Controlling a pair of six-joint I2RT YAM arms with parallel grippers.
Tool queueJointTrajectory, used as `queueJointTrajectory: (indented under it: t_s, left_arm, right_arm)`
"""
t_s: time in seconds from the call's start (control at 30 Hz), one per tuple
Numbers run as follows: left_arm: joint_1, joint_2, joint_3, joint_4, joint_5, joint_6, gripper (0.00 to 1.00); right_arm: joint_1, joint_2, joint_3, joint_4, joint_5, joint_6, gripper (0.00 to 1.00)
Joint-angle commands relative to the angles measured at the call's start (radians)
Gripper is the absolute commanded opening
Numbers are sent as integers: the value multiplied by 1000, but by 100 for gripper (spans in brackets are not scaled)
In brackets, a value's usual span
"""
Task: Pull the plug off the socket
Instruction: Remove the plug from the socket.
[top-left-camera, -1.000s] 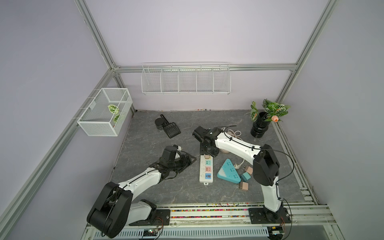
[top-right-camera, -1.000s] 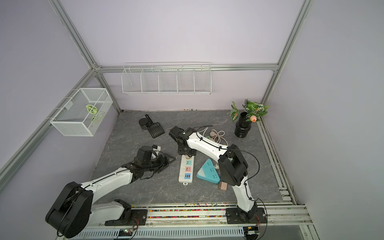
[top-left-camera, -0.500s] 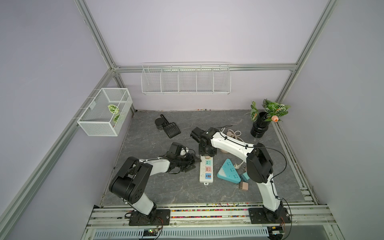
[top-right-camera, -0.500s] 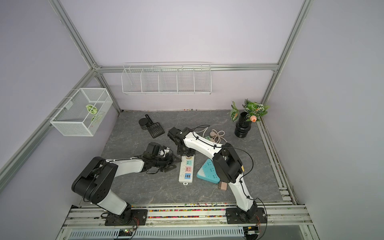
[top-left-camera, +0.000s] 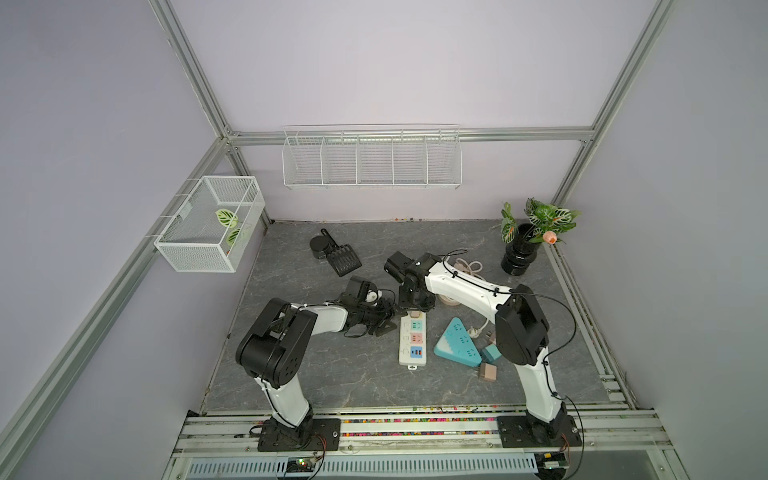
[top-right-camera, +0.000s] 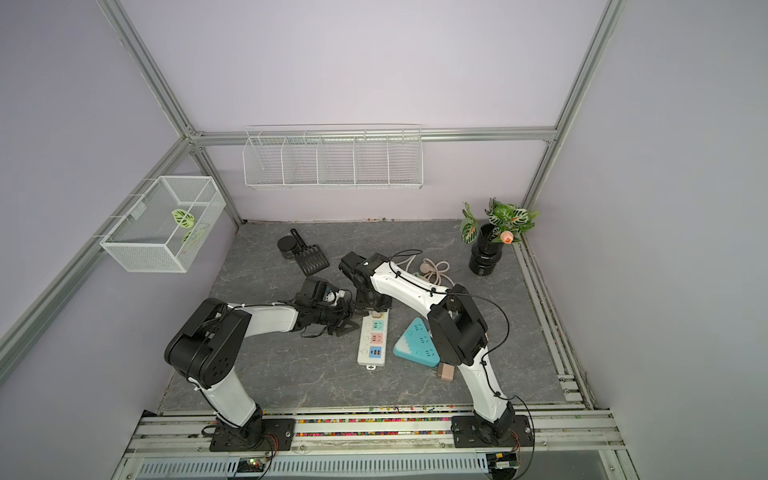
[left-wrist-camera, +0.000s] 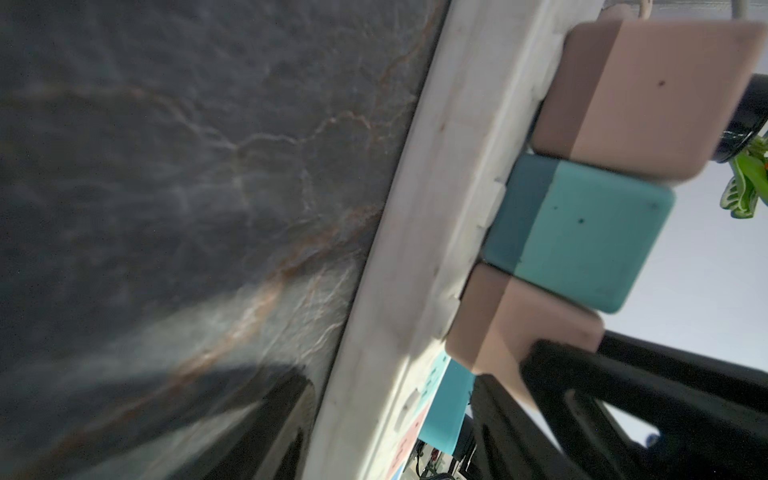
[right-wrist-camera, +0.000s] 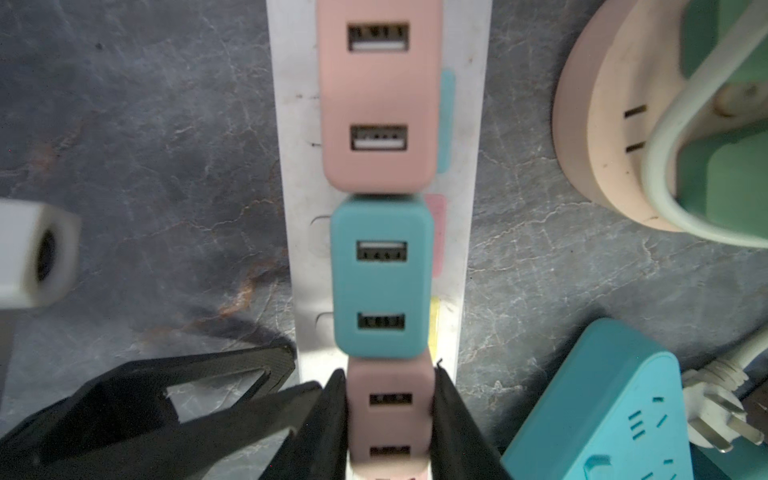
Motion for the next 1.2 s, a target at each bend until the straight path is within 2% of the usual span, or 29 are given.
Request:
queueJointTrajectory:
  t_s: [0.0, 0.03, 0.17, 0.2, 0.27, 0.3, 0.5, 0.67, 0.7, 0.83, 0.93, 1.17]
  left_arm:
    - [3, 93, 13, -216, -124, 2, 60]
    - [2, 111, 24, -244, -129, 6, 56]
    - [-6, 152, 36, -293, -149, 4, 55]
    - [-8, 155, 34, -296, -154, 4, 49]
    - [-8, 158, 36, -308, -164, 6, 47]
    - [-8, 159, 35, -308, -166, 7, 43]
    - [-8, 177, 36, -315, -169, 9, 37]
    - [-8, 193, 39, -349, -203, 1, 36]
    - [-8, 196, 37, -351, -207, -4, 28]
    - [-8, 210, 35, -357, -214, -20, 27]
    - [-9, 212, 26, -355, -224, -30, 27]
    - [-7, 222, 14, -336, -227, -47, 27]
  right_arm:
    - [-8, 19, -25, 36, -34, -16, 32]
    - [-8, 24, -13, 32, -37, -19, 32]
    - [-11, 45, 49, 1, -34, -33, 31]
    - [-11, 47, 59, 0, -35, -36, 31]
    - [-14, 46, 73, 1, -38, -38, 31]
    - [-14, 47, 79, 1, -40, -38, 31]
    - [-17, 52, 92, 5, -60, -40, 31]
    - [-23, 65, 102, 65, -135, -27, 30]
    - [-25, 76, 120, 62, -139, -25, 30]
    - [-36, 121, 244, -76, -71, -21, 29]
    - [-45, 72, 180, -67, -42, -63, 30]
    - [-26, -136, -175, 220, -73, -106, 29]
